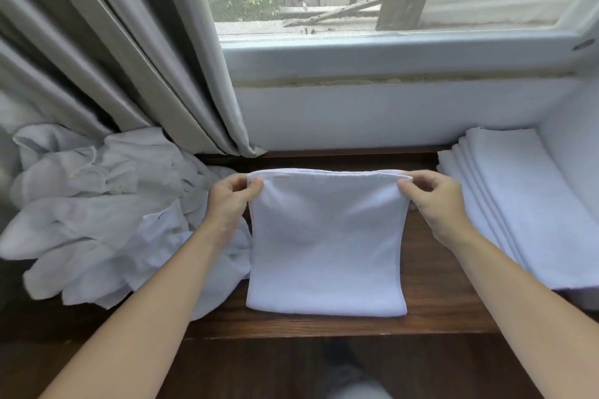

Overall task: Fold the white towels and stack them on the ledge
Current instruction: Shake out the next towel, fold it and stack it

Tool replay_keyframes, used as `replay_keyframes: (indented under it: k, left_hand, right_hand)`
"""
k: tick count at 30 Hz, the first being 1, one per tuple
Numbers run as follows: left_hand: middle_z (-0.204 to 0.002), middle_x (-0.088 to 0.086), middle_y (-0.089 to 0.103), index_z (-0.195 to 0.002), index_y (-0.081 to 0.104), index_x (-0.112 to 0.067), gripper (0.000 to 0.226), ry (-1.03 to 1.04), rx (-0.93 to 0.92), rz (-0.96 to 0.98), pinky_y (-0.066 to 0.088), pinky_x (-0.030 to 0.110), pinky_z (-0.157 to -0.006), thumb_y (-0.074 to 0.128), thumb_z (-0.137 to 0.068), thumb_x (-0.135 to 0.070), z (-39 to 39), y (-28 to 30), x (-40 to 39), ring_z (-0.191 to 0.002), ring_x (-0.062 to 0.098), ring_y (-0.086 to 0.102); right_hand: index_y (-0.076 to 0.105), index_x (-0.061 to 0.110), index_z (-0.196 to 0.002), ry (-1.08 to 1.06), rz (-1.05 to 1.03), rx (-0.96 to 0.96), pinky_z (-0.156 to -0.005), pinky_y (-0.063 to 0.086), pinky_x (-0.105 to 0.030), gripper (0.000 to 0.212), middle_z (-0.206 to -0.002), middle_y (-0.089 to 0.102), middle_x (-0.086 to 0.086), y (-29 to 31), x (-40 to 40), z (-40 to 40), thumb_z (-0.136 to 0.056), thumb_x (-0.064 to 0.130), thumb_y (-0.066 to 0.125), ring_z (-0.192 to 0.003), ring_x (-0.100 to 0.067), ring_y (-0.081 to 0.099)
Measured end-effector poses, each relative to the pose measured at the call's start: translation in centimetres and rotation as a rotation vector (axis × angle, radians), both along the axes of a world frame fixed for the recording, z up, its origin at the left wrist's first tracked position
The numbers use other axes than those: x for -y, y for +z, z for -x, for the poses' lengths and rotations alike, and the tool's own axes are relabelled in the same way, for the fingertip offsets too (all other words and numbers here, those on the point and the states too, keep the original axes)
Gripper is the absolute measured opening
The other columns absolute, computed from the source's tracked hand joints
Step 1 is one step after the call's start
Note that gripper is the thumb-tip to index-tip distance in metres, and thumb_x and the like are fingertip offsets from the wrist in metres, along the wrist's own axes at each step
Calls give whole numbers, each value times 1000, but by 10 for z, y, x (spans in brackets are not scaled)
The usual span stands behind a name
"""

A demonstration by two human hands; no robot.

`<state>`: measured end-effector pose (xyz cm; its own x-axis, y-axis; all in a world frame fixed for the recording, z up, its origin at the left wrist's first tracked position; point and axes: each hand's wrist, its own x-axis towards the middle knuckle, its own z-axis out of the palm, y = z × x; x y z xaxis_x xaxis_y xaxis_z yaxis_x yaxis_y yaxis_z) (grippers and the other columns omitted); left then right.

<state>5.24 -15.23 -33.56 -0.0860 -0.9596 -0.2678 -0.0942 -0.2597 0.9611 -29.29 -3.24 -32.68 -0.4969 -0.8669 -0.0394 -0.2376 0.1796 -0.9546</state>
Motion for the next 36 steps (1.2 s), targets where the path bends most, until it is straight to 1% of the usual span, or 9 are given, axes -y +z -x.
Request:
replay_keyframes:
  k: [5,9,11,15,18,22,29,32,36]
  left_hand:
    - [-80,0,73,-89,76,-14,6,-23,-95,144,52,37,-80,76,-89,-7,-11,39,-12,-78,18,65]
    - [-78,-6,69,-126,65,-13,37,-115,-9,286,54,19,-73,74,-91,-3,-17,74,-5,-75,6,64]
    - [-88,1,71,-116,70,-14,27,-192,78,351,55,24,-76,76,-91,-7,-19,91,6,-81,11,65]
    - [-79,3,69,-89,74,-24,8,-252,222,472,55,28,-66,77,-91,-17,-18,121,26,-71,13,61]
    - [-72,-7,69,-90,72,-20,6,-246,262,539,52,21,-58,75,-93,-16,-12,142,35,-61,5,61]
    - [-74,6,73,-98,70,-6,8,-237,207,503,58,40,-59,74,-93,-10,-10,148,34,-65,19,73]
    - [-86,11,76,-88,75,-19,17,-378,283,411,57,37,-71,77,-88,-2,-32,97,-27,-77,21,70]
    - [-82,-4,73,-87,75,-25,16,-473,499,374,52,29,-70,77,-89,-9,-47,52,-66,-73,5,64]
    - [-85,-13,72,-87,71,-32,11,-565,662,247,47,22,-75,73,-93,-24,-66,-5,-119,-85,5,65]
  right_hand:
    - [78,21,-91,-5,96,-20,-70,52,-20,10,-83,76,10,38,-7,-1,-91,11,76,-78,-5,68]
    - [72,22,-113,-4,140,-75,-62,50,-20,26,-83,72,-2,70,-3,6,-90,10,77,-66,-5,60]
    - [71,24,-120,0,135,-130,-65,53,-24,33,-81,71,4,84,3,11,-90,10,77,-68,-6,61]
    - [78,16,-99,18,137,-284,-76,57,-39,9,-87,75,-2,111,19,20,-90,13,77,-80,-22,68]
    - [74,22,-91,0,182,-333,-76,52,-32,9,-83,72,-1,128,29,24,-90,13,77,-76,-12,62]
    - [74,23,-90,17,215,-364,-70,49,-21,11,-79,71,9,142,28,25,-90,12,77,-70,-2,61]
    - [76,17,-88,108,58,-435,-70,44,-5,14,-85,74,7,97,-42,7,-88,3,75,-76,2,65]
    - [75,23,-85,162,-103,-425,-69,46,-9,20,-83,75,8,52,-85,-6,-86,3,76,-78,0,66]
    - [70,33,-86,317,-339,-456,-73,47,-18,20,-90,73,17,0,-138,-25,-91,15,72,-87,0,65]
